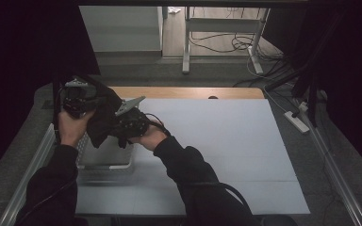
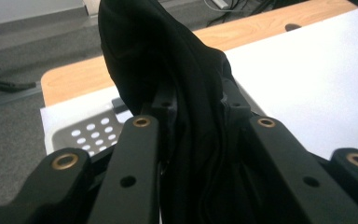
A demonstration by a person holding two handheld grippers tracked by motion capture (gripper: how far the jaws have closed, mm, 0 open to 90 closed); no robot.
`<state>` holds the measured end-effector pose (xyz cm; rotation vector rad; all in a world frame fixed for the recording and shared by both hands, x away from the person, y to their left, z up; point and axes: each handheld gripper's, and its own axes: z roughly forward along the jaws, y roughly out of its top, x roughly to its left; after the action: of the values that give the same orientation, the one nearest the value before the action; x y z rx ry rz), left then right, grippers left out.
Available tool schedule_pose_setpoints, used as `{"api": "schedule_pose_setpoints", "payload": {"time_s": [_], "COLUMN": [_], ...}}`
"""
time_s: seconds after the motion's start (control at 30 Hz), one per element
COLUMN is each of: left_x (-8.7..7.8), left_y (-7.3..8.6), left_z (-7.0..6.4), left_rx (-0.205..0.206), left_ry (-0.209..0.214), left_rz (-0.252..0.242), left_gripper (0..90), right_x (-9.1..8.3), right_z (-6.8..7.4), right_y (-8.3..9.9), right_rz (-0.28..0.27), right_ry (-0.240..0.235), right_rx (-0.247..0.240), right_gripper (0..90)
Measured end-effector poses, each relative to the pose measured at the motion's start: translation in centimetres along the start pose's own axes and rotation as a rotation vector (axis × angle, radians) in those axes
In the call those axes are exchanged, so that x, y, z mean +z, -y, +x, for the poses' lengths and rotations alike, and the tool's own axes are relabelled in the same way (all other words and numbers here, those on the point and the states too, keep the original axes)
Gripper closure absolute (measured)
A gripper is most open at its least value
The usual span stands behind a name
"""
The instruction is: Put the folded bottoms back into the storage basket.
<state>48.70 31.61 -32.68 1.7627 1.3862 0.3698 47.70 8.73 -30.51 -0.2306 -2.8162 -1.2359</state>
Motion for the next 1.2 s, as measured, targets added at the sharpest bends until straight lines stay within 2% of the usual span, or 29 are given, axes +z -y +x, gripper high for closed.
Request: {"api": "schedule_pose_setpoints", "payload": {"time_s": [0.17, 0.23, 0.3, 0.33, 0.43, 0.5, 0.6, 0.77, 0.9, 1.13, 1.2], "left_x": [0.9, 1.4, 1.8, 1.8, 1.5, 1.3, 1.1, 1.0, 1.0, 0.7, 0.7], "left_y": [0.9, 1.3, 1.7, 1.9, 2.3, 2.5, 2.8, 3.1, 3.2, 3.4, 3.5], "left_z": [0.1, 0.2, 0.5, 0.7, 1.5, 1.8, 2.0, 1.6, 0.9, -0.3, -0.7], "left_rx": [-0.008, -0.013, -0.009, -0.018, -0.054, -0.063, -0.080, -0.081, -0.074, -0.075, -0.067], "left_ry": [0.004, -0.001, -0.058, -0.069, -0.078, -0.080, -0.052, -0.012, 0.006, 0.066, 0.069], "left_rz": [0.025, 0.057, 0.078, 0.078, 0.071, 0.066, 0.062, 0.048, 0.042, 0.022, 0.026], "left_gripper": [73.2, 70.7, 60.6, 53.3, 43.2, 37.4, 32.0, 24.4, 20.0, 13.0, 10.0], "right_x": [0.7, 0.9, 1.2, 1.1, 0.3, -0.3, -1.0, -1.6, -1.9, -2.7, -3.0], "right_z": [0.2, 0.4, 0.3, 0.3, -0.1, -0.6, -1.3, -1.6, -1.7, -2.2, -2.3], "right_y": [0.4, 0.6, 0.7, 0.8, 0.7, 0.7, 0.9, 1.5, 1.9, 2.8, 3.0], "right_rz": [0.019, 0.026, 0.031, 0.018, -0.007, -0.011, -0.011, 0.010, 0.024, 0.030, 0.031], "right_ry": [-0.001, -0.002, -0.019, -0.009, 0.026, 0.062, 0.078, 0.082, 0.084, 0.079, 0.074], "right_rx": [-0.002, -0.007, 0.005, 0.004, 0.024, 0.036, 0.056, 0.063, 0.060, 0.070, 0.075], "right_gripper": [78.6, 75.8, 65.7, 59.9, 50.2, 44.9, 39.4, 33.6, 28.9, 21.5, 19.3]}}
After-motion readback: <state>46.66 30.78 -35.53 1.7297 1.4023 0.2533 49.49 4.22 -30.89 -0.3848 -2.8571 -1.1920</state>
